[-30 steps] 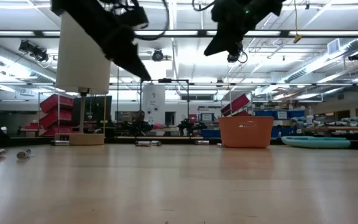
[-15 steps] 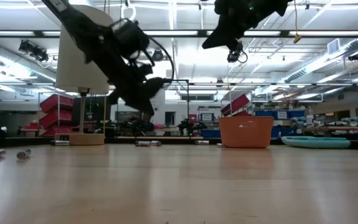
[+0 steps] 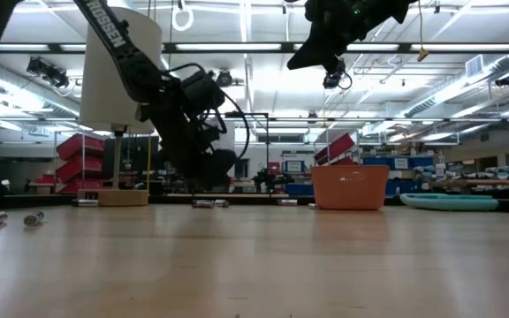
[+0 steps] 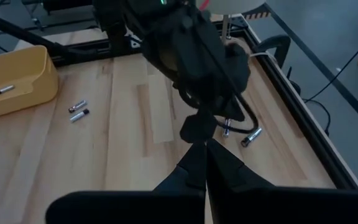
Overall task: Sort batteries
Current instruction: Put the silver battery into the yellow bin
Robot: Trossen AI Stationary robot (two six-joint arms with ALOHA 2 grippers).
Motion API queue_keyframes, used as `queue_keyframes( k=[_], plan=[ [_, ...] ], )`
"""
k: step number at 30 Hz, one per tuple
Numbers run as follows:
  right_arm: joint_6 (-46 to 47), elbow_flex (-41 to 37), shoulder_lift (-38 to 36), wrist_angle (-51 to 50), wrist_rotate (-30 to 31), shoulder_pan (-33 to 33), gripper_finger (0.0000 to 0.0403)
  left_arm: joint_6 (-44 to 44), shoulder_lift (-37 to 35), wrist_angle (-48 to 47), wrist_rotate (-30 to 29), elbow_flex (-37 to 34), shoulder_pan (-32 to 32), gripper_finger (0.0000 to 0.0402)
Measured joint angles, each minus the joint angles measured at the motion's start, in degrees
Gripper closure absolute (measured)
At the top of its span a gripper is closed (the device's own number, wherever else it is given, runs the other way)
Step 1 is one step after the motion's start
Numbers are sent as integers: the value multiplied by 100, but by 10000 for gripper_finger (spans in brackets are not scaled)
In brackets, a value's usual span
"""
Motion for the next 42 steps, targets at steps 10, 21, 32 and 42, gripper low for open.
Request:
queue_keyframes(
  k=[10, 21, 32, 42],
  plan=[
    [46, 0, 2, -2, 0, 0, 403, 78, 336, -32, 615, -11, -1, 401],
    [38, -120, 4, 186, 7, 15, 403, 365, -514, -762, 678, -11, -190, 401],
    [847, -543, 253, 1096, 430, 49, 403, -202, -903, -2652, 481, -121, -257, 401],
    [1175, 87, 1870, 1113, 1201, 248, 403, -49, -1288, -2814, 153, -269, -680, 401]
  ],
)
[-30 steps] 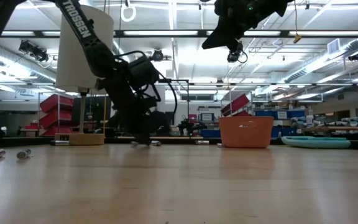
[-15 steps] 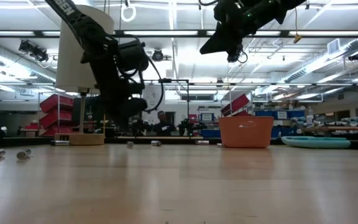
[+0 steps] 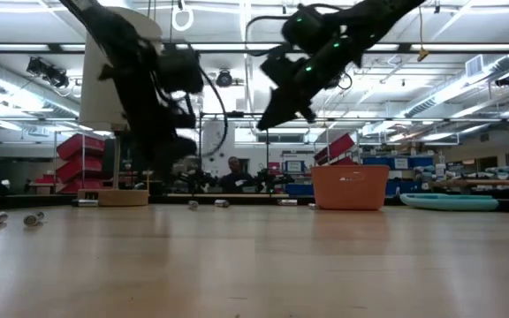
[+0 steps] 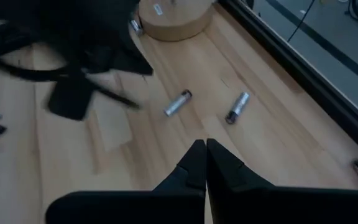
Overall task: Sort batteries
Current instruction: Put the silver battery into the yellow bin
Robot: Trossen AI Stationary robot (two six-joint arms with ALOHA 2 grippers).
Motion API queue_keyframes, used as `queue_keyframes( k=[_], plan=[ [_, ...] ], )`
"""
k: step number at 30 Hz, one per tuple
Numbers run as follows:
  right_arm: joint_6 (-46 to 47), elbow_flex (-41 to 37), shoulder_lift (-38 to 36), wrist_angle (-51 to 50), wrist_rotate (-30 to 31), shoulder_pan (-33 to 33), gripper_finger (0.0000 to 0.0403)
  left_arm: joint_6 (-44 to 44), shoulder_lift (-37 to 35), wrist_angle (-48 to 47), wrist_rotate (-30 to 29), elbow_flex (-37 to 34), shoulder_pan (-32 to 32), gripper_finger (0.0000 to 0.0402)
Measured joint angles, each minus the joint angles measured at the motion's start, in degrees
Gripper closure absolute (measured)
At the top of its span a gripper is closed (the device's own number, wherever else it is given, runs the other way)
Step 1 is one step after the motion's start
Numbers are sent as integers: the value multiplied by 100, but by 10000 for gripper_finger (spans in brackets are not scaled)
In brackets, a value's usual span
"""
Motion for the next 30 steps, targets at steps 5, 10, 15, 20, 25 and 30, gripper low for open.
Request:
queue_keyframes(
  k=[5, 10, 15, 20, 25, 30],
  plan=[
    [-90, 719, 704, -125, 232, 105, 403, -147, -1007, -426, -1235, -2, -863, 401],
    [-91, 1649, 1376, -460, 433, 162, 403, -159, -2044, -648, -2046, 4, -1713, 401],
    [-128, 2435, 1999, -776, 432, 261, 403, -487, -2875, -1221, -3076, 1, -2512, 401],
    [-105, 2814, 2470, -818, 432, 292, 403, -624, -3359, -1273, -3598, 2, -3215, 401],
    [156, 2918, 2857, -602, 642, 263, 403, -866, -3819, -1477, -4163, 1, -3771, 401],
    [400, 2919, 3129, -539, 685, 144, 397, -899, -4321, -1592, -4287, 2, -4113, 401]
  ],
)
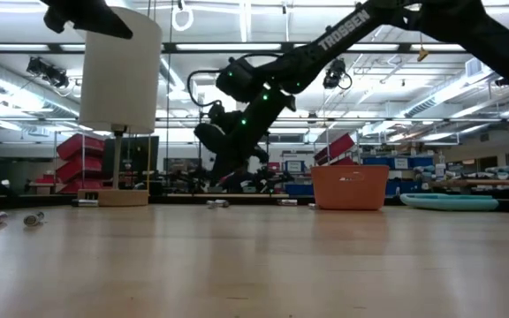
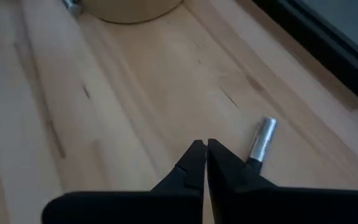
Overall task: Sort batteries
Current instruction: Put the silver battery into the yellow bin
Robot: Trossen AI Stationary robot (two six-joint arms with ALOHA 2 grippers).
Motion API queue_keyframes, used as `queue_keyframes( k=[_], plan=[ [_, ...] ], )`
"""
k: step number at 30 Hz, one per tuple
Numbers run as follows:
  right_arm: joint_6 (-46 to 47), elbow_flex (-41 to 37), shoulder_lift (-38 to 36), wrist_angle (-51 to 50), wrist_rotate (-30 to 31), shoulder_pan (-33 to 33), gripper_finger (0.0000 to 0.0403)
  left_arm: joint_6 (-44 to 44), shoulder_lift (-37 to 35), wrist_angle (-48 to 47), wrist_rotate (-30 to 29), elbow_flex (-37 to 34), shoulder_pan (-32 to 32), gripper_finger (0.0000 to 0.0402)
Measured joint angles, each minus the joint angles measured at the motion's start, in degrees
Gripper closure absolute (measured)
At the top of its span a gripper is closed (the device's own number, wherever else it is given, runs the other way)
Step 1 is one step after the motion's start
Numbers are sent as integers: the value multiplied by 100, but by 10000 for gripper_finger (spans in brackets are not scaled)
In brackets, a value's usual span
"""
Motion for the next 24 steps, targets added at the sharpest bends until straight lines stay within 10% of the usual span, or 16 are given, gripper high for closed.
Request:
queue_keyframes(
  k=[24],
  plan=[
    [719, 920, 186, -1611, -1233, -468, 257, 165, -55, -220, 154, 0, -167, 402]
  ],
)
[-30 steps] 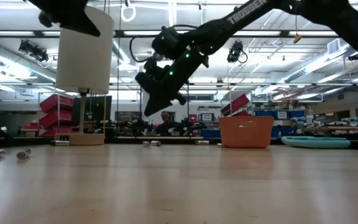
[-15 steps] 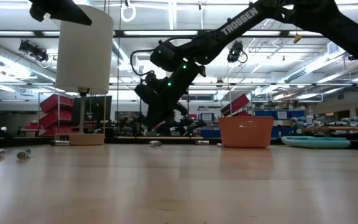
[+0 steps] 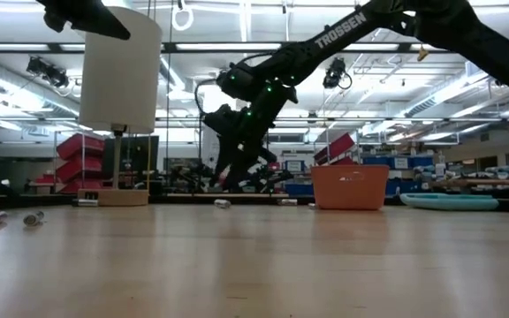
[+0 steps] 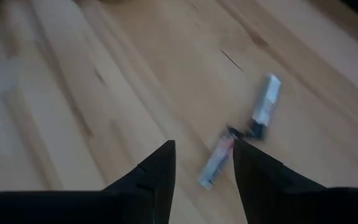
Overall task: Sort batteries
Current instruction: Put the silver battery into the yellow bin
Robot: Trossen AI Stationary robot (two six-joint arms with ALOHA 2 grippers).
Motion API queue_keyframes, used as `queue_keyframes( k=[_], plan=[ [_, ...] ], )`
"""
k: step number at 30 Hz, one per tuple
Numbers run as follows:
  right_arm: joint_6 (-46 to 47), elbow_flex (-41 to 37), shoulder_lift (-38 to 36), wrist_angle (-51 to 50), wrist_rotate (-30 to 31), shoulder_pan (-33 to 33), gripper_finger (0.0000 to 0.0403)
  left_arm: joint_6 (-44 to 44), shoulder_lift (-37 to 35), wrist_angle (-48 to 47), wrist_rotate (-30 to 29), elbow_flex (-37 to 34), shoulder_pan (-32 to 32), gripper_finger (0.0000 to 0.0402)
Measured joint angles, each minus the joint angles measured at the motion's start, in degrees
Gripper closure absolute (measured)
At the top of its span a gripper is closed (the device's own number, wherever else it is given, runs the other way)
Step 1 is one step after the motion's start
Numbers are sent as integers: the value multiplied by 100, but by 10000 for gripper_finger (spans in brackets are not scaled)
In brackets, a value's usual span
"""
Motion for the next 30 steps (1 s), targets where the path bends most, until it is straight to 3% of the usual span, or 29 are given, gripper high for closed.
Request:
queue_keyframes(
  k=[4, 20, 30],
  plan=[
    [62, 0, 6, -453, -173, -96, 257, -13, 0, -89, 81, 0, 0, 402],
    [298, 286, 223, -514, -662, -88, 257, -16, 15, -378, 174, 0, 0, 401],
    [218, 2647, 1532, -2671, -646, -31, 257, -189, 68, -215, 150, -203, 0, 401]
  ],
)
